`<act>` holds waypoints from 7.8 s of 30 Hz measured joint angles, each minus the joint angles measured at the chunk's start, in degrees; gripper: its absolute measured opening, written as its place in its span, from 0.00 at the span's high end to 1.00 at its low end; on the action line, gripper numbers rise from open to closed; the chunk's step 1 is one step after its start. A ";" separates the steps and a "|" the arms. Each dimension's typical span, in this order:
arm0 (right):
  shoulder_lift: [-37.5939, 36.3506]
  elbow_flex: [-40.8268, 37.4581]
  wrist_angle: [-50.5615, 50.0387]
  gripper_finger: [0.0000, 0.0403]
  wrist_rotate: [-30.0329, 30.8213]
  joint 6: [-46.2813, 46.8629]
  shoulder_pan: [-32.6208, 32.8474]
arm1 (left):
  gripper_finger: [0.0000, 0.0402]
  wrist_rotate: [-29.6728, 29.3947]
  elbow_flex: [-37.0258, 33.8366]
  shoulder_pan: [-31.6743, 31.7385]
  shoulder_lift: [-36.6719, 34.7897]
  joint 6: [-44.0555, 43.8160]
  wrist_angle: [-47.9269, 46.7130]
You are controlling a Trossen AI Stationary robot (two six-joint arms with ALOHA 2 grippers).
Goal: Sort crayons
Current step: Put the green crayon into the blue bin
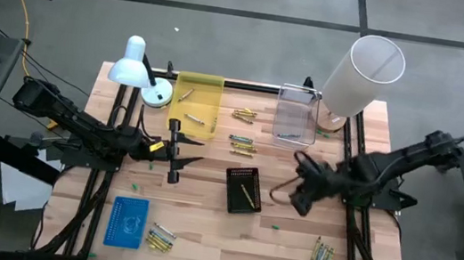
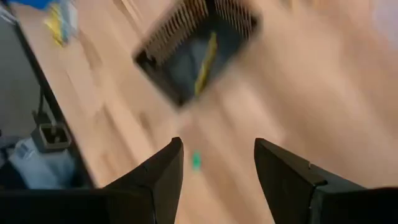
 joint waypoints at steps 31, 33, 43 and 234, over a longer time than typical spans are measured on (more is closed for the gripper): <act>20.46 -21.00 18.23 0.53 -27.60 59.44 19.35 | 0.60 -1.21 0.04 -2.17 0.02 -1.28 -3.10; 21.26 -21.01 18.29 0.53 -27.34 59.04 19.35 | 0.60 -1.20 0.04 -2.17 0.02 -1.28 -4.12; 22.10 -20.92 18.85 0.53 -23.70 59.00 19.43 | 0.60 -1.30 0.04 -2.10 0.02 -0.81 -4.38; 41.35 10.07 22.40 1.00 34.29 -29.25 -19.61 | 0.60 -2.54 5.01 -7.83 -22.38 -21.85 -22.53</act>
